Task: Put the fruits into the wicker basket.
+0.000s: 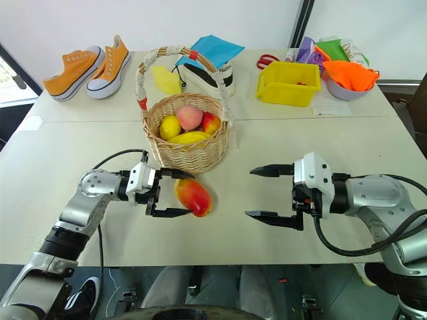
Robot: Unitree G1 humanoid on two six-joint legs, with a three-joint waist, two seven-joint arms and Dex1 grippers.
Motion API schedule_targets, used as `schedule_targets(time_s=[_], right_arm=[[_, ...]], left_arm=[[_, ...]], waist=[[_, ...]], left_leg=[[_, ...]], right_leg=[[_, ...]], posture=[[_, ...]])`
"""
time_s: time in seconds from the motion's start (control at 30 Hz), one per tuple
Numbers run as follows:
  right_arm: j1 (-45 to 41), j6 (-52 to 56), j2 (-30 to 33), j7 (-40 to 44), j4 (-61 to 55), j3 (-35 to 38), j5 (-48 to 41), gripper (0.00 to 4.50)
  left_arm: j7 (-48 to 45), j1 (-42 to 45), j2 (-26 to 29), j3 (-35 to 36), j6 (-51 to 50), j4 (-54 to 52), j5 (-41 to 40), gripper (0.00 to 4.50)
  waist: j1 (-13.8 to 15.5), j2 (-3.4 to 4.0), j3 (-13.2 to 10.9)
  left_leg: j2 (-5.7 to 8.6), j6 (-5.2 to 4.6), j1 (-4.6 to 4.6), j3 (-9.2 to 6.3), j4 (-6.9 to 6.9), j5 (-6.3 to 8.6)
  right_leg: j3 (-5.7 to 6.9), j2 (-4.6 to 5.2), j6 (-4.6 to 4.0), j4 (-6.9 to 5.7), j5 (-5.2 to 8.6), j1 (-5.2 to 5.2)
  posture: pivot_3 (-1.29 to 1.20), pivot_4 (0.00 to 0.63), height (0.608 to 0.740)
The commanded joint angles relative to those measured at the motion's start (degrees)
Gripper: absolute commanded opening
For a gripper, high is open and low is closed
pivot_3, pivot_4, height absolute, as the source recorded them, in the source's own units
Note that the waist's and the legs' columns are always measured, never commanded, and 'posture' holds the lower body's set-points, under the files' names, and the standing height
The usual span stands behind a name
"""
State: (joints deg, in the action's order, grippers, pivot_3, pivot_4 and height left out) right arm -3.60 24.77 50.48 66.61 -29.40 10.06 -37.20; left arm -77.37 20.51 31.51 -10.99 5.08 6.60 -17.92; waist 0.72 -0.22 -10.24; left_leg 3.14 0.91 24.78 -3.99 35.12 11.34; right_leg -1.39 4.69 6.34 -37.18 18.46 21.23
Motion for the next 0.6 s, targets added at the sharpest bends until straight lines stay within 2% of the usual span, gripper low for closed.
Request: schedule_targets(time_s=[0.03, 0.3, 0.43, 0.6], right_arm=[[-1.22, -0.89, -0.32, -0.55, -0.43, -0.04, -0.11, 4.47], [-3.82, -0.69, -1.19, -1.90, 0.48, -1.82, -0.01, 4.47], [-4.61, -0.84, -1.45, -2.31, 0.72, -2.38, 0.02, 4.50], [-4.99, -1.05, -1.54, -2.26, 0.95, -2.68, 0.30, 4.50]], left_arm=[[-1.32, -0.10, 0.61, -2.22, 0.24, 0.02, 2.05, 4.50], [-1.93, -0.18, 2.39, -3.04, 0.89, -0.10, 3.51, 4.50], [-0.36, -0.16, 1.12, -2.02, 0.24, -0.70, 2.25, 3.25], [-0.65, -1.29, 1.50, -1.48, -4.42, -3.65, -0.43, 3.25]], waist=[[0.00, 0.00, 0.00], [-0.04, 0.00, 0.02], [-0.01, 0.01, 0.02], [-0.02, 0.00, 0.02]], left_leg=[[0.00, 0.00, 0.00, 0.00, 0.00, 0.00], [0.00, 0.00, 0.00, 0.00, 0.01, 0.00], [0.00, 0.00, 0.00, 0.00, 0.02, 0.00], [0.00, -0.01, 0.00, 0.00, 0.03, 0.00]], right_leg=[[0.00, 0.00, 0.00, 0.00, 0.00, 0.00], [0.01, -0.01, 0.04, -0.03, -0.02, 0.00], [0.01, -0.01, 0.05, -0.03, -0.02, -0.01], [0.02, -0.02, 0.09, -0.04, -0.05, -0.02]], posture=[[0.00, 0.150, 0.740], [0.00, 0.150, 0.740], [0.00, 0.150, 0.740], [0.00, 0.150, 0.740]])
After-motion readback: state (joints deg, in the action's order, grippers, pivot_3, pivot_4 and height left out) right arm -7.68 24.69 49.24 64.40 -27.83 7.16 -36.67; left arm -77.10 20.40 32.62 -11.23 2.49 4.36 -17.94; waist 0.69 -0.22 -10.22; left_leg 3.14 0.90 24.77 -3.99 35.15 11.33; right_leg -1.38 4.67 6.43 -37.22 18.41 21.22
